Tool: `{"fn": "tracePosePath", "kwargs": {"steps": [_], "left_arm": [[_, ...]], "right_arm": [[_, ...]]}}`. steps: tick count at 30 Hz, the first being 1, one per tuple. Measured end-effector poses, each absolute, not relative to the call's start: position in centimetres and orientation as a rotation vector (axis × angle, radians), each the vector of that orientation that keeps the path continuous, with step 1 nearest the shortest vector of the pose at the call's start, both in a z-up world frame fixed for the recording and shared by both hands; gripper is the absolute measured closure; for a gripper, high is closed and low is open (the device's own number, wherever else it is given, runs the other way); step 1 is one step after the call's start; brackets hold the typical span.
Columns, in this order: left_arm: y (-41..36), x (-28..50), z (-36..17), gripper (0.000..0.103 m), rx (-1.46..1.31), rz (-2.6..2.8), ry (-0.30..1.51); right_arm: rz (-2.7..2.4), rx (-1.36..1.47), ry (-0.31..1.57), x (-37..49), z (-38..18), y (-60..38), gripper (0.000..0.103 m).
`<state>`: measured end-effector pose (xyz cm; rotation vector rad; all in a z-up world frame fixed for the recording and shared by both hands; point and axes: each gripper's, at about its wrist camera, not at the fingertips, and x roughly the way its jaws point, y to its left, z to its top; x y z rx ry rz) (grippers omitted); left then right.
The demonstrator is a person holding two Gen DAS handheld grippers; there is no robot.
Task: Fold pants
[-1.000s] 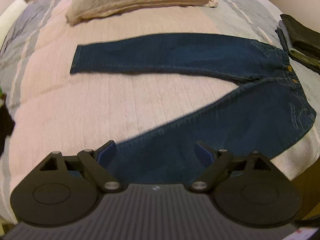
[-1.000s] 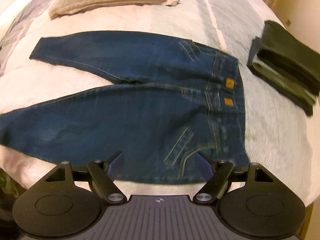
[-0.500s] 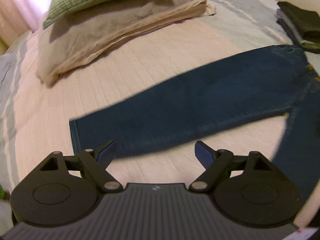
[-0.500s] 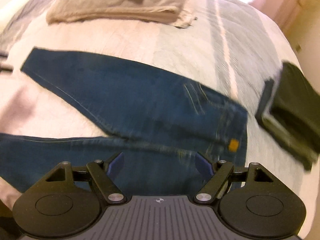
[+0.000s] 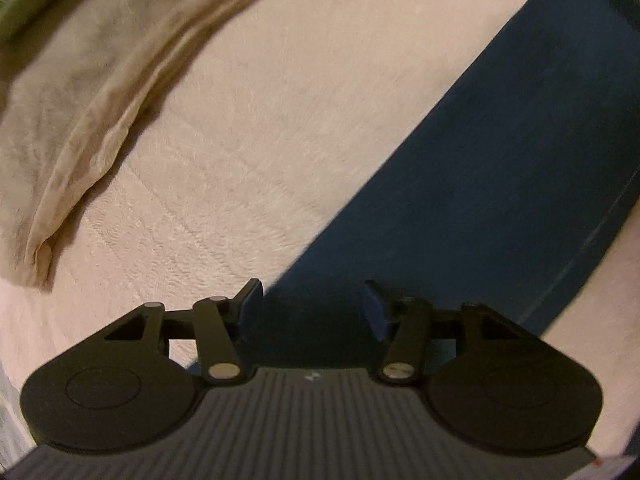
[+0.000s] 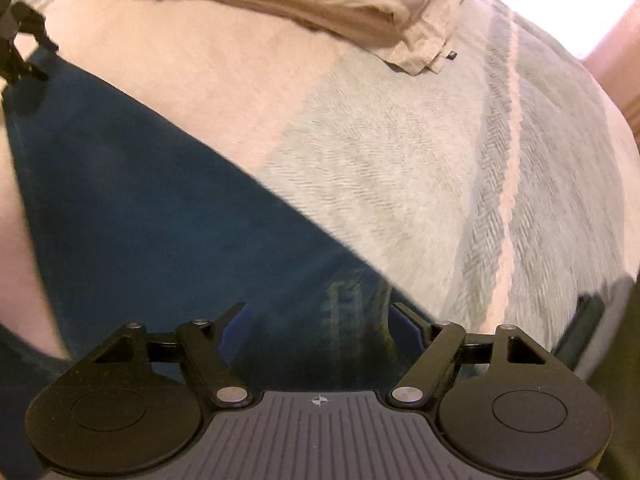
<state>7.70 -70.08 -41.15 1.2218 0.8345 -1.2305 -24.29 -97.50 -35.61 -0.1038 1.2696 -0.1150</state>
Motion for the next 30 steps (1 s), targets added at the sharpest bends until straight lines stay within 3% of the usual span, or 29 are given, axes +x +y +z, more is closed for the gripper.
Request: {"fn": "tracePosePath", "kwargs": {"steps": [9,12,16,17,30], "left_arm": [[-71.3,11.8,-44.8,0.051,1.363,-1.362,0.932],[-71.9,12.1,-45.2,0.064,1.401,-1.407,0.973],[-72.0,11.7,-44.7,0.094,1.503,-1.413,0.933],[-71.8,11.6,-44.4,0.097,1.523,-1.41,0.913],[-66.0,6.8,-36.5,0.101,1.437,-1.345,0.725]], "right_arm": [[-0.093,-0.098,1.3,-22.4,-39.1,-101.8,0.03],[-0.073,-0.11,1.314,-22.4,-39.4,-101.7,0.03],[-0.075,-0.093,1.314,-22.6,-39.0,-102.1,0.03],[-0.077,-0.088,1.312,-22.7,-38.7,-102.3,0.03],[0.0,-0.249,1.364,-24.2,-38.2,-104.7,0.03]]}}
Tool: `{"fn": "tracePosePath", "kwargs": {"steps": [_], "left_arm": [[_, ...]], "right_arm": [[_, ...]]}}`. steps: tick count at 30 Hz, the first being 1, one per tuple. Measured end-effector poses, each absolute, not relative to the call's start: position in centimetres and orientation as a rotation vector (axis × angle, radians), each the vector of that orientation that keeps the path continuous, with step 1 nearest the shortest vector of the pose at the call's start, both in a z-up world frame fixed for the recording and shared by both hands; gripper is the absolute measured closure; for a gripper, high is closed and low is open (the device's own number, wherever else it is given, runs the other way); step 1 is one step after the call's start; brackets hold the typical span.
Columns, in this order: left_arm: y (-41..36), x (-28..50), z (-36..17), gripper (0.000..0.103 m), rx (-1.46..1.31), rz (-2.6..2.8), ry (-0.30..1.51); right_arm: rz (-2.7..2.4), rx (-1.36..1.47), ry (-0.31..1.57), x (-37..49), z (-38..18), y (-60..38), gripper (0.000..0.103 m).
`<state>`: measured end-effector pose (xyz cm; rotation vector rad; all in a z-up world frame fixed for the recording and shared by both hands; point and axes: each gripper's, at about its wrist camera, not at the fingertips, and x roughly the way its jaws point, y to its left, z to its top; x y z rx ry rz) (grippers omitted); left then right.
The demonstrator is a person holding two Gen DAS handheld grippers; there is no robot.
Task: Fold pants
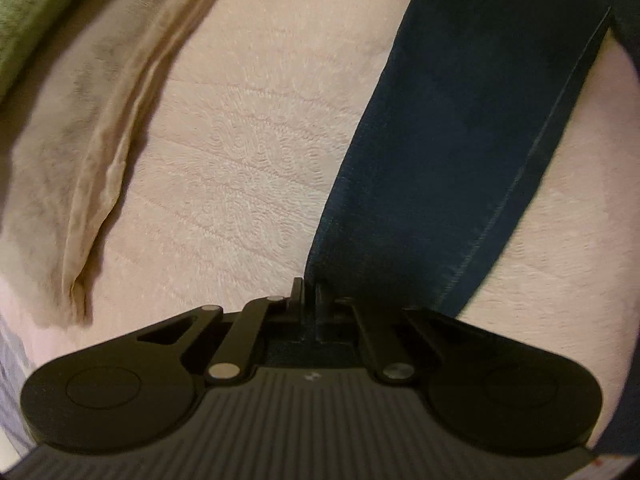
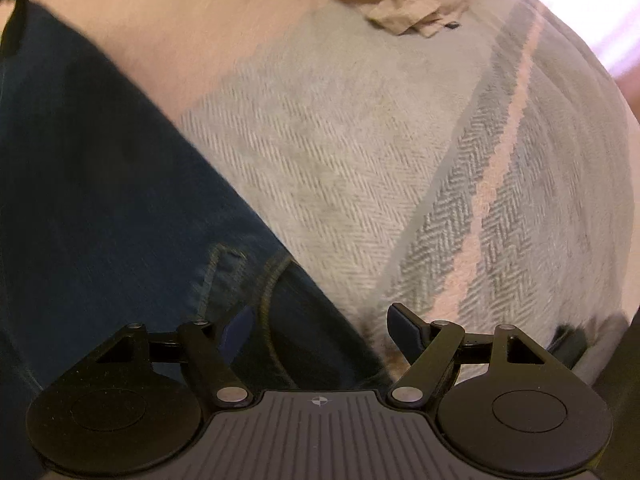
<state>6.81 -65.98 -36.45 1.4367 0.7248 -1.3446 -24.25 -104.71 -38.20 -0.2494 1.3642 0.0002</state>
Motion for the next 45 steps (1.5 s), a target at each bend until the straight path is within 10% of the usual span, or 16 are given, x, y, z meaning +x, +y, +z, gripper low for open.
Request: {"fn": "tracePosePath", "kwargs": {"steps": [8,12,15,28,37,45], "left_arm": [[-63.0,2.2,-34.6,0.101,1.384,-1.297,0.711],[-62.1,0.7,-34.3,0.101,1.386,-1.276,0.712],[-61.9,-0.1,-33.5,0.101,1.385,-1.242,0.7],[-50.3,-9.8,-21.0,0.102,1.268,-1.236,0.602],[-36.6,-19.7,-30.1,0.102,1.314,-1.391,0.791],[-33.4,-22.9,-33.9,0.094,1.298,-1.36,0.929]], "right_arm": [[0.17,-0.276,1.458,-23.5,-42.3,-107.6,0.034],[0.236,-0.135,1.493,-23.3,-42.8,-108.6,0.084],[0.21,-0.208,1.479,-24.1,-41.0,-107.6,0.101],[-0.051,-0.426,1.091,-42.6,-25.6,-93.4,0.103],[-0.27,-0.381,1.226,-54.7,-36.0,-79.0,0.101],[-0.435,-0.096,1.257,-57.2,-35.4,-75.7,0.055]]}}
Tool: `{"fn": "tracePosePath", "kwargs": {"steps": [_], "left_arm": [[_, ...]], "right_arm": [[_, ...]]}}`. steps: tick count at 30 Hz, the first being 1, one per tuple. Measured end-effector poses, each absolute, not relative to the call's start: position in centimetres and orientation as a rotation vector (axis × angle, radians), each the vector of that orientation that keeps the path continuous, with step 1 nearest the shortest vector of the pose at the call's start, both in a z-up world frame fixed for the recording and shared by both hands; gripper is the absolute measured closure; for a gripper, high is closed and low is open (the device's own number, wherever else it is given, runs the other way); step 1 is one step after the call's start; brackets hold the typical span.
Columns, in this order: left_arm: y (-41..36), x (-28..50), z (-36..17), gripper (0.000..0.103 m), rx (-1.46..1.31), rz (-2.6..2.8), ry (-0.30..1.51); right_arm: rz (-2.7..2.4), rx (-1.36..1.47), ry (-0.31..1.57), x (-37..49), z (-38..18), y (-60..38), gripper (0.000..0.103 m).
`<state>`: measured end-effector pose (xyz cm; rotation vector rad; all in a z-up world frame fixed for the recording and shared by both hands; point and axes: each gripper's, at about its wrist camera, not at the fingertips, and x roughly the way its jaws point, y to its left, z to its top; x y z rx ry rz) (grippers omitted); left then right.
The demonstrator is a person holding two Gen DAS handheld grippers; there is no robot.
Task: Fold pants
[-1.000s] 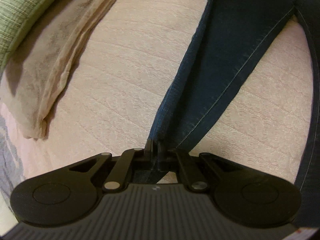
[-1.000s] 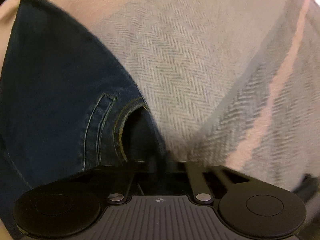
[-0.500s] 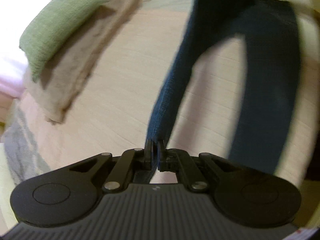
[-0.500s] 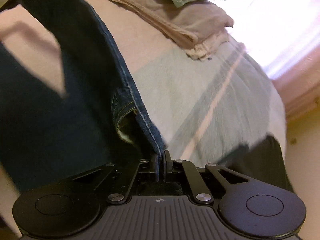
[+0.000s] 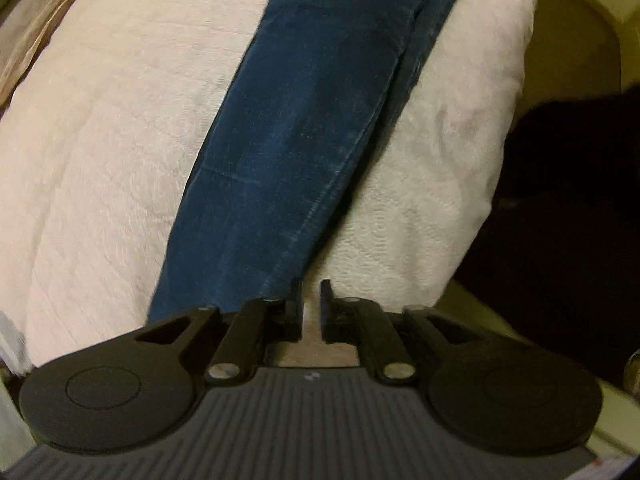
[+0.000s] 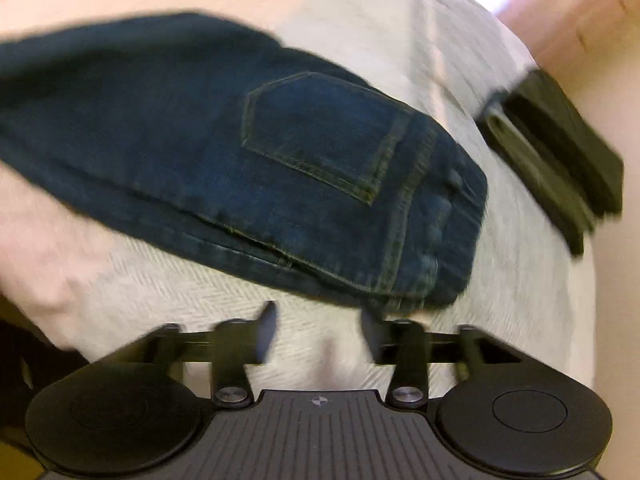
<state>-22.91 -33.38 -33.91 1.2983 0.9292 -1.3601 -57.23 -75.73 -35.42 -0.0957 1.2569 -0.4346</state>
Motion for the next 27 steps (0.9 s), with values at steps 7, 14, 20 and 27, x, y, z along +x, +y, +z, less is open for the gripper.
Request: {"fn": "tracePosePath", "kwargs": {"steps": [7,14,20,27], "left_arm": [[-32.8,-21.5,-31.1,0.092,1.1,-1.229,1.001],[-30.8,-17.7,-27.8,0.075,0.824,-1.024,1.044],[-27.2,-11.2,-29.3,0.066,0.529,-0.785,1.151],[-23.7,-4.0,-35.7,0.066,0.081,-0.779,1.399]], "right_arm": [[-0.524,0.163,1.143,-57.4,-32.0,-76.5,0.052],[-0.438,0.108,1.119,-52.4,-32.7,-73.9,0.052],[-0.324,0.051,1.093,-46.4,-32.5,-69.4,0.052],[-0.299,0.009,1.078,-41.3,-32.4,-60.9,0.052]]}}
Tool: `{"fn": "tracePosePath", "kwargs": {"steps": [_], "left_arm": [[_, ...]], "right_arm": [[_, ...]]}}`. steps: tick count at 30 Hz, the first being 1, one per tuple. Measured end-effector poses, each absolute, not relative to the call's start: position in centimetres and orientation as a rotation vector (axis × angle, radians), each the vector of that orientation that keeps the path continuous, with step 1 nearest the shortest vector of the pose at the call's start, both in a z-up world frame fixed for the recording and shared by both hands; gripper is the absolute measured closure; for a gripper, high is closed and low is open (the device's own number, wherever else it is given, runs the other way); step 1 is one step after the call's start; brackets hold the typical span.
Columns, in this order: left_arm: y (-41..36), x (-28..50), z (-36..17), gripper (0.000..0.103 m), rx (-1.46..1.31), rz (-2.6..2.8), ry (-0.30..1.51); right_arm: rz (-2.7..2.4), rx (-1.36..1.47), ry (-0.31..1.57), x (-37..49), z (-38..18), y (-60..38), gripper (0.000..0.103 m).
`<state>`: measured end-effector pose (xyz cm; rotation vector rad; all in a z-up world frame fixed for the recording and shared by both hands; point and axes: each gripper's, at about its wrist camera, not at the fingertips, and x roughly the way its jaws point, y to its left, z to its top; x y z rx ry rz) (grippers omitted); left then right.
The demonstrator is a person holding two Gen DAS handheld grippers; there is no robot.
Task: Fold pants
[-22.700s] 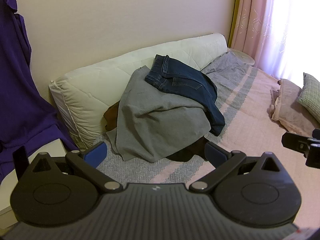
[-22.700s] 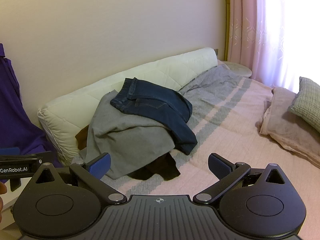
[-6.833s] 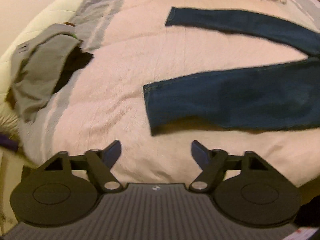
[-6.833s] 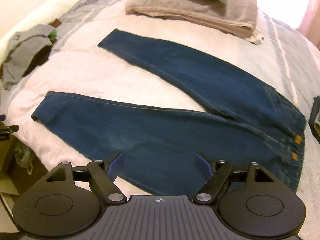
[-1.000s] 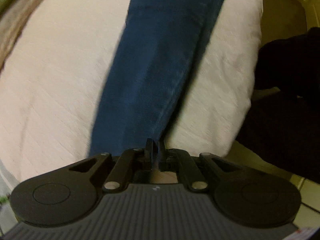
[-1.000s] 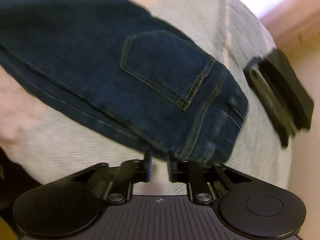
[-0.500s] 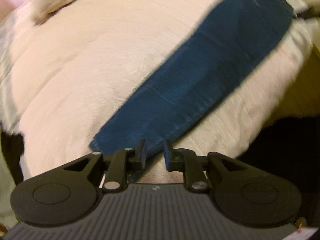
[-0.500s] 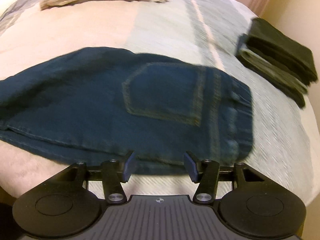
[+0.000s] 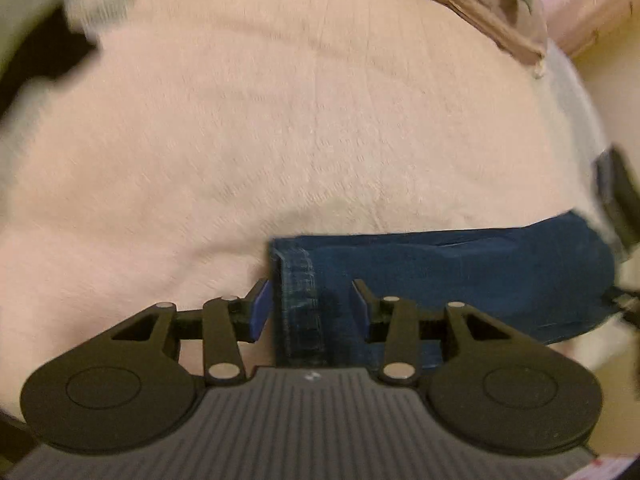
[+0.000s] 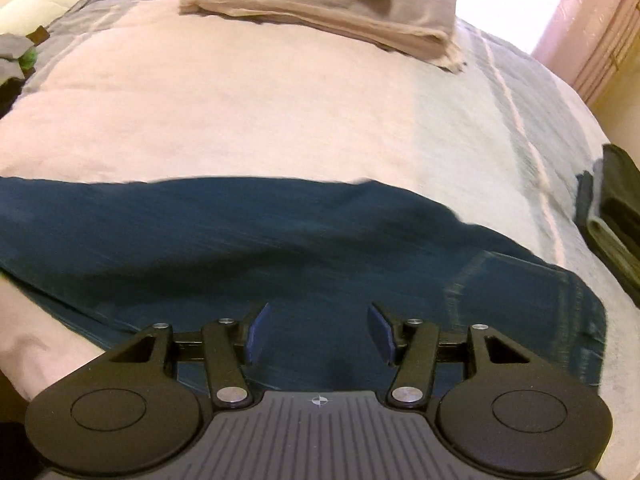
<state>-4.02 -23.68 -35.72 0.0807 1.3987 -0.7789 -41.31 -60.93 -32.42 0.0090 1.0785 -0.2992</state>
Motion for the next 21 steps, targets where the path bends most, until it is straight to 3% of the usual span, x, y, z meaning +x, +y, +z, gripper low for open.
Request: {"fn": "tracePosePath", "kwargs": {"steps": [2,4,9,14,21], "left_arm": [[-23.5,-3.4,-37.7,0.073,0.027,-0.812,1.481],[-23.6,-3.5,-38.3,0.088,0.019,-0.858,1.495],[-23.1,-6.2,-32.2,0.088,0.097,-1.059,1.123],[-21.1,-6.0,-37.1,0.091,0.091,-0.899,1.339],[-20.3,-8.9,-35.6,0.09,0.342,-1.035,1.138]], "right_arm": [[-0.296,-0.011,1.078,-40.3,-32.5,-58.3,0.052],[-0.295,-0.016,1.076,-39.4,-32.3,-56.0,0.052],[-0.268,-0.028,1.076,-37.5,-31.9,-52.2,0.052],[-0.256,-0.011,1.089,-36.2,-32.4,-51.2,0.052],[-0.211,0.037,1.101,-36.3,-33.0,-50.0,0.052]]}}
